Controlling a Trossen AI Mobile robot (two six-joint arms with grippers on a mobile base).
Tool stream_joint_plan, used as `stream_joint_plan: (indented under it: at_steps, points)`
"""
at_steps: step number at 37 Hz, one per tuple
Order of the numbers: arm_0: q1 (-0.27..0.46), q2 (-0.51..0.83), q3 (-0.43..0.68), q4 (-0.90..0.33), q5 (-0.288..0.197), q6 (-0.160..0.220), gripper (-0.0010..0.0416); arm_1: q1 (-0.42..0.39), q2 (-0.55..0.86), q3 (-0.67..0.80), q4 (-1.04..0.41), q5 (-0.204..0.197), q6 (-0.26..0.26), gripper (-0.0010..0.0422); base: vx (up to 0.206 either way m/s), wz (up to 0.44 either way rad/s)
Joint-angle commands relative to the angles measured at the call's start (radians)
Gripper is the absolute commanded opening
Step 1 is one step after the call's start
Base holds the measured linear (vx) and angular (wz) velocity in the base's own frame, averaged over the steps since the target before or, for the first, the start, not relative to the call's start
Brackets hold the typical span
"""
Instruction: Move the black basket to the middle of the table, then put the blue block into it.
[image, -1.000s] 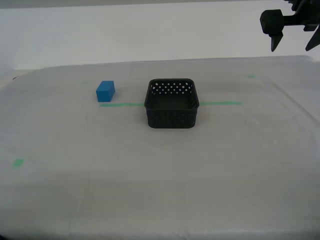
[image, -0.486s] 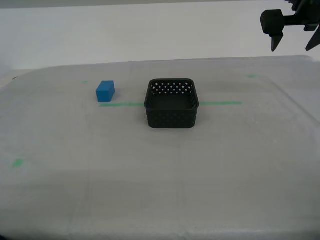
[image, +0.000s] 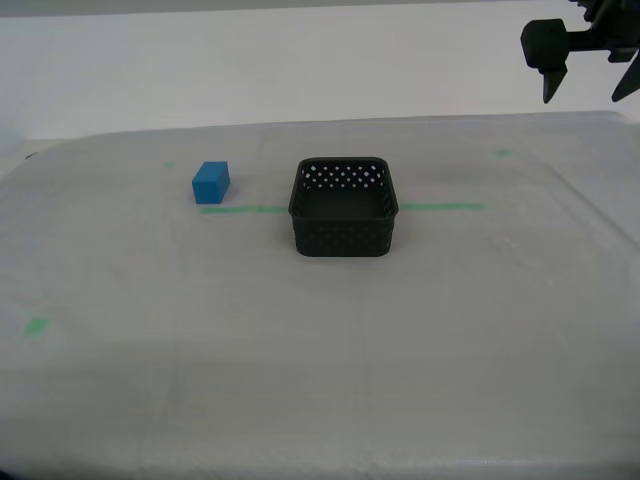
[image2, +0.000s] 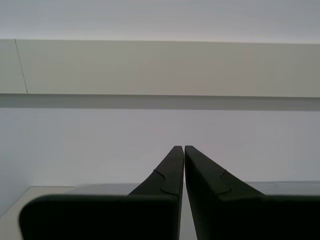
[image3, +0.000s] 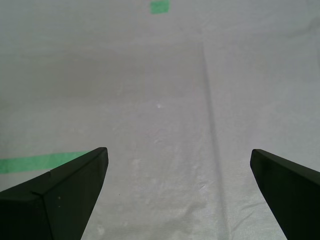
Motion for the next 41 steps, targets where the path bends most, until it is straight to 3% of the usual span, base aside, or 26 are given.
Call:
stream_joint_plan:
  at_steps: [1,17,29,33,41]
  points:
    - [0.000,0.000,0.001,0.000,0.003,-0.002,0.0399,0.000,0.000,0.001,0.005,-0.001,0.002,0.0000,0.000,0.000]
    - [0.001,0.000,0.001,0.000,0.003,-0.001,0.0399,0.000,0.000,0.001,0.007,-0.001,-0.009,0.0000,0.000,0.000]
    - [0.001,0.000,0.001,0.000,0.003,-0.001,0.0399,-0.001,-0.001,0.011,-0.005,0.000,-0.090,0.0000,0.000,0.000]
    - [0.000,0.000,0.001,0.000,0.003,-0.001,0.0399,-0.001,-0.001,0.031,-0.067,0.001,-0.114,0.0000,0.000,0.000]
    - [0.001,0.000,0.001,0.000,0.003,-0.002,0.0399,-0.002,-0.001,0.100,-0.261,0.009,-0.115,0.0000,0.000,0.000]
